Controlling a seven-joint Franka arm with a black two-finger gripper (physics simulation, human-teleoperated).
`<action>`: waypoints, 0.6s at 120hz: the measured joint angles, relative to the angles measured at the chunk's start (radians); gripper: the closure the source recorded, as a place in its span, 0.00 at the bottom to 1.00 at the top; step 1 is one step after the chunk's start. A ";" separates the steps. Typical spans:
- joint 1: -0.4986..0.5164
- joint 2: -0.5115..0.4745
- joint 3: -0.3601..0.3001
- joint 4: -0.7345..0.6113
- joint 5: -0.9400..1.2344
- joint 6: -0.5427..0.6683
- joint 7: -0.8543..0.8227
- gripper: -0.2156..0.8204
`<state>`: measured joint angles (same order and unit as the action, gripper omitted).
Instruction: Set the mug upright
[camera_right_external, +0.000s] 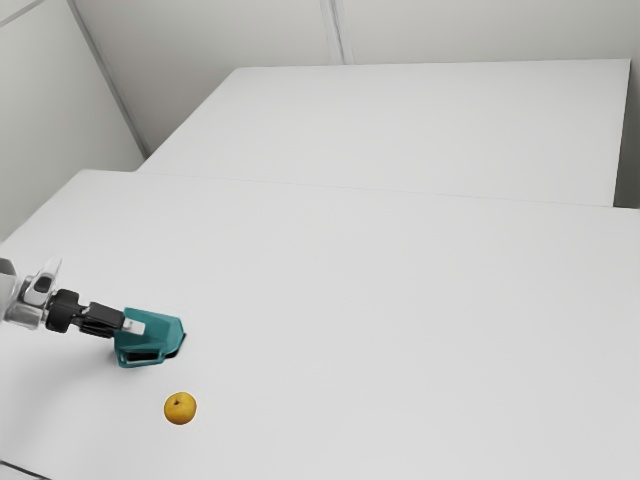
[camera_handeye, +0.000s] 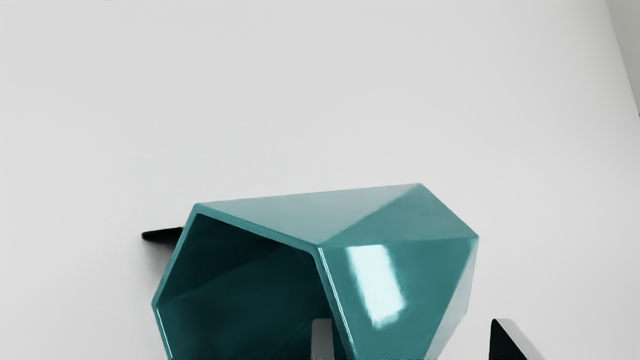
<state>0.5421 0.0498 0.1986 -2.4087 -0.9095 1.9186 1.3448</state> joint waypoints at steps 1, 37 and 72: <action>0.000 0.000 0.000 0.000 0.000 0.000 0.000 0.57; 0.002 -0.005 -0.008 0.000 0.000 0.002 -0.001 0.82; -0.025 -0.028 -0.010 0.000 0.001 0.011 -0.006 0.92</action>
<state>0.5175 0.0218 0.1884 -2.4084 -0.9082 1.9294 1.3391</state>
